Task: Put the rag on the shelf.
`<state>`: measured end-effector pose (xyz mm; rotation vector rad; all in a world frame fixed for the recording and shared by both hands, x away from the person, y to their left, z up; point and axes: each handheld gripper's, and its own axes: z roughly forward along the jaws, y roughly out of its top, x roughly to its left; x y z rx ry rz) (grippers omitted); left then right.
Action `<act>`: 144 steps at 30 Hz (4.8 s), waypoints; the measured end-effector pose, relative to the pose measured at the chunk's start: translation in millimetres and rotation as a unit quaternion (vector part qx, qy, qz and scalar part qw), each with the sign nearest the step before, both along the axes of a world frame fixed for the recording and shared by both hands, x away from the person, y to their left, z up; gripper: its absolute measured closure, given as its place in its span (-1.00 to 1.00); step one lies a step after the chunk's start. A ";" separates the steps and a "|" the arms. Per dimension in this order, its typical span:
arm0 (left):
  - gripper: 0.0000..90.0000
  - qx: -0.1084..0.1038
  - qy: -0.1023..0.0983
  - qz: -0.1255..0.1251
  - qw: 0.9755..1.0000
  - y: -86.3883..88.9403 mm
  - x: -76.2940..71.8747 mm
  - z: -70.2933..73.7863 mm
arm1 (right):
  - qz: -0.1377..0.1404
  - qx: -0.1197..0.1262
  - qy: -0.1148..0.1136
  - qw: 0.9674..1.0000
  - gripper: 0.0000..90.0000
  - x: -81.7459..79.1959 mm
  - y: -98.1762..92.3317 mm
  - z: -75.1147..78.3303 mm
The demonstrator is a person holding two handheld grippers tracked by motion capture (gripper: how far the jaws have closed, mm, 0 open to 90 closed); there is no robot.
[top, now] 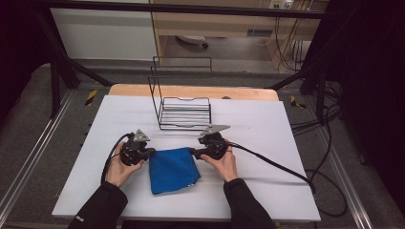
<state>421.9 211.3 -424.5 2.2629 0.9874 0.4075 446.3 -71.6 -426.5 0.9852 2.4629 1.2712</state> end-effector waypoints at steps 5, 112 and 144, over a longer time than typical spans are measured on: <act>0.98 -0.004 0.005 0.002 1.000 5.3 1.3 -0.7 | 0.015 -0.012 0.011 1.000 0.52 10.5 20.7 -11.9; 0.90 -0.083 0.043 0.038 0.995 -37.7 29.8 -21.3 | -0.055 0.037 0.020 0.998 -0.96 -22.6 -56.1 0.4; 0.89 -0.091 0.027 0.025 0.995 -34.8 28.2 -25.0 | -0.100 0.023 0.110 0.989 0.76 1.4 -22.8 -24.1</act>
